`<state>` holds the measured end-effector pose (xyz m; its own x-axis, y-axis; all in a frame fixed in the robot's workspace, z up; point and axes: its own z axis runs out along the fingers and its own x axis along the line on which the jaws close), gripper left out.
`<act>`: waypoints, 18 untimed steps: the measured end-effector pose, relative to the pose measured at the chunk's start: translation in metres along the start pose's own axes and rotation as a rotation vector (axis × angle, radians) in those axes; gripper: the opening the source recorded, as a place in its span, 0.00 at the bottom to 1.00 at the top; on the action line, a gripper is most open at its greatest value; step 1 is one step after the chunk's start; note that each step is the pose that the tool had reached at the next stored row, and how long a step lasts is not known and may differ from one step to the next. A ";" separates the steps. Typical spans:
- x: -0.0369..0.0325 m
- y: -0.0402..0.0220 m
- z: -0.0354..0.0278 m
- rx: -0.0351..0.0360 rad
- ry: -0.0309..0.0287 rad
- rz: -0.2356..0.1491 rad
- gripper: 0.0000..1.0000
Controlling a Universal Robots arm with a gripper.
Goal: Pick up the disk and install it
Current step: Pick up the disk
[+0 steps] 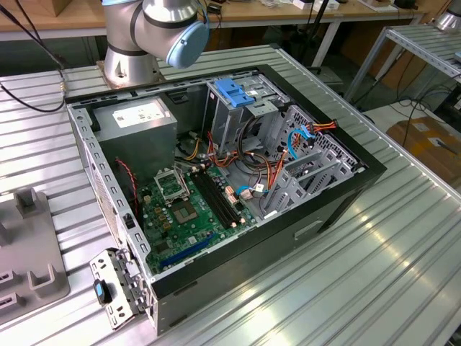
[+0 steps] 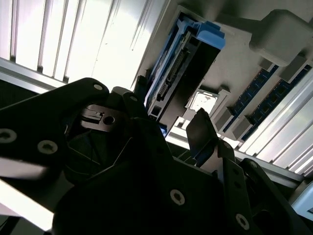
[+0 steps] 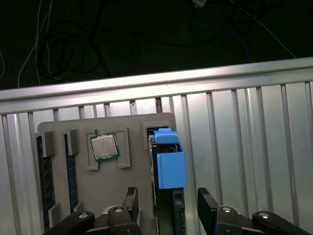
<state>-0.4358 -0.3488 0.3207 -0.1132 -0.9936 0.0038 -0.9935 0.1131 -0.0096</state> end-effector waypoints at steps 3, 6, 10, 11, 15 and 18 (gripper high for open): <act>0.0000 0.0000 0.0000 0.0000 0.0000 0.000 0.60; 0.0000 0.0000 0.0000 0.0000 0.0000 0.000 0.60; 0.0000 0.0000 0.0025 0.0002 -0.0002 0.000 0.60; 0.0000 0.0000 0.0043 0.0000 -0.0001 0.000 0.60; -0.0006 -0.0006 0.0110 0.0000 0.0011 0.000 0.60; -0.0022 -0.0033 0.0136 0.0005 0.0035 -0.008 0.60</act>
<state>-0.4322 -0.3471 0.3072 -0.1051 -0.9944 0.0073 -0.9944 0.1050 -0.0100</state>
